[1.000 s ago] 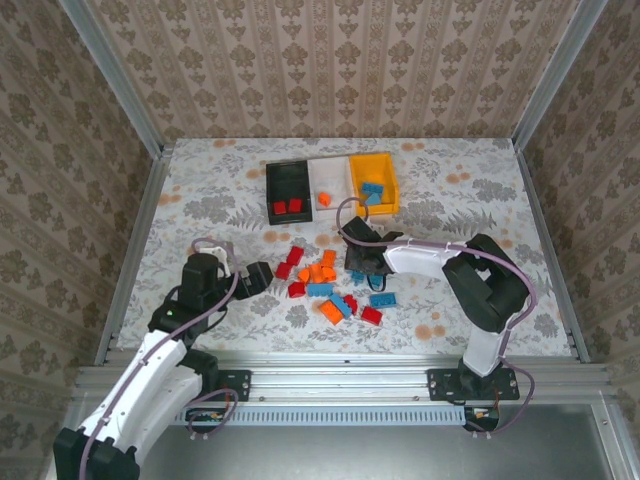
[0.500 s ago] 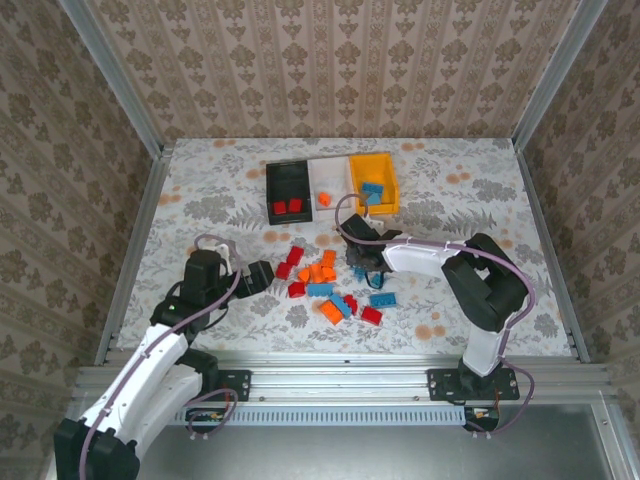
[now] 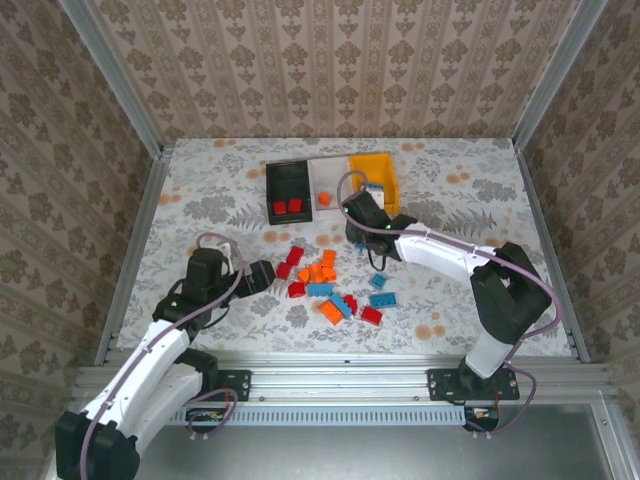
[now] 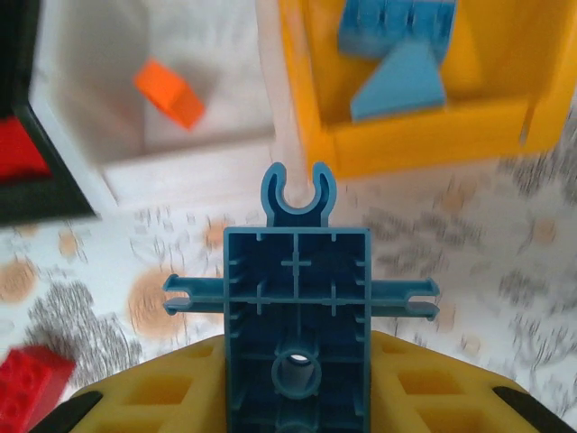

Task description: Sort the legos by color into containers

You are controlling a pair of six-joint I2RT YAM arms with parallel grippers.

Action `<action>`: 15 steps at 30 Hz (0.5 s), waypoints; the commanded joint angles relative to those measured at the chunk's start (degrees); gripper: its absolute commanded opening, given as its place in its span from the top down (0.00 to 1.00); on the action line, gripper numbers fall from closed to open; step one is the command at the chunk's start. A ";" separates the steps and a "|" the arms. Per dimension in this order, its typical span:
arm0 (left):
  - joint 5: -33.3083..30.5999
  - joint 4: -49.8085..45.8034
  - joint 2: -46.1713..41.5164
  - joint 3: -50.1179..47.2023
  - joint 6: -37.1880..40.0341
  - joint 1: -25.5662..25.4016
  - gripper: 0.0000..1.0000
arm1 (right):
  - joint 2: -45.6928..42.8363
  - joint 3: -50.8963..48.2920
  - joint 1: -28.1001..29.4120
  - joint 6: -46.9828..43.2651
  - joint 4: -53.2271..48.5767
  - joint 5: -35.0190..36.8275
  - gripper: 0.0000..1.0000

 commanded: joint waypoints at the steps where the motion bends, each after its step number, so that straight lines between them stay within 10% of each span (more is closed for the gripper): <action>1: 1.71 2.60 1.38 2.20 -0.67 0.51 0.00 | 3.16 7.22 -3.56 -11.01 0.06 3.86 0.65; 15: 3.70 6.36 6.98 1.34 -2.52 0.52 0.00 | 29.56 37.83 -13.95 -21.08 -7.57 1.06 0.63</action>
